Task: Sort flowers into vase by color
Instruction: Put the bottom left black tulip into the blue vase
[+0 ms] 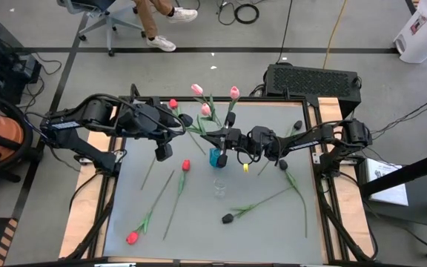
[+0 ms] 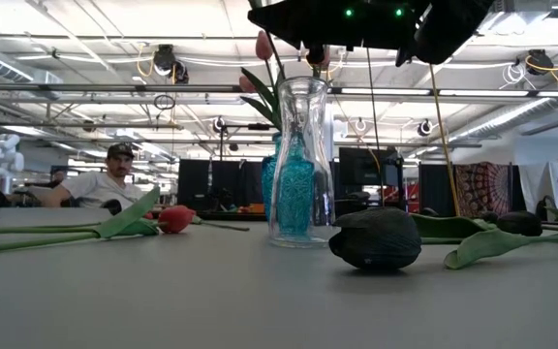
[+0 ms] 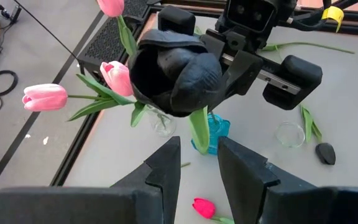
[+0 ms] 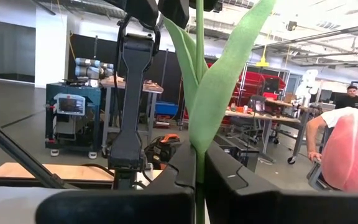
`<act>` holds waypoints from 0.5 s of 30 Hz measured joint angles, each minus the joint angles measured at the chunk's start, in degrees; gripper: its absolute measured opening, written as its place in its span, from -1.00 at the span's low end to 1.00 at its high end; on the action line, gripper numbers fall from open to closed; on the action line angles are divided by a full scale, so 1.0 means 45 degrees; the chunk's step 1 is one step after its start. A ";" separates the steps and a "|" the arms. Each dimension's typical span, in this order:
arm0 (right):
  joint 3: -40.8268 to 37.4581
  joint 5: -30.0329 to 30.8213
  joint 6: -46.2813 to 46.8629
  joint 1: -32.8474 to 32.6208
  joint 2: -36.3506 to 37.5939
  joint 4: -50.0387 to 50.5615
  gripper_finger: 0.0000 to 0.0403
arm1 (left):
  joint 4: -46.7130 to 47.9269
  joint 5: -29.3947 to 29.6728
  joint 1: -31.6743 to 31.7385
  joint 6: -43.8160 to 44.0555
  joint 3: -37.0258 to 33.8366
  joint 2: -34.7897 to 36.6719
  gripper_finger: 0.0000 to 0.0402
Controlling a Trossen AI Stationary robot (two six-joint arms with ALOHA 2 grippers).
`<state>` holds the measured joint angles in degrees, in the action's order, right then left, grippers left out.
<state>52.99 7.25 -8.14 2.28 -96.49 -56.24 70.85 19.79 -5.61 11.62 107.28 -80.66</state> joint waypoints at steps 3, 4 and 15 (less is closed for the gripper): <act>0.0000 0.0000 -0.0005 0.0000 0.0000 -0.0003 -0.98 | 0.0005 0.0000 0.0005 0.0000 0.0000 0.0000 -0.43; 0.0000 0.0000 -0.0005 0.0000 0.0000 -0.0003 -0.97 | 0.0005 0.0000 0.0004 0.0000 0.0000 0.0000 -0.43; 0.0000 -0.0005 -0.0005 0.0000 0.0000 0.0122 -0.63 | 0.0015 0.0000 0.0000 0.0024 0.0004 0.0000 -0.43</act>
<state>52.99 7.22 -8.16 2.28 -96.49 -55.69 70.91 19.79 -5.61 11.73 107.30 -80.66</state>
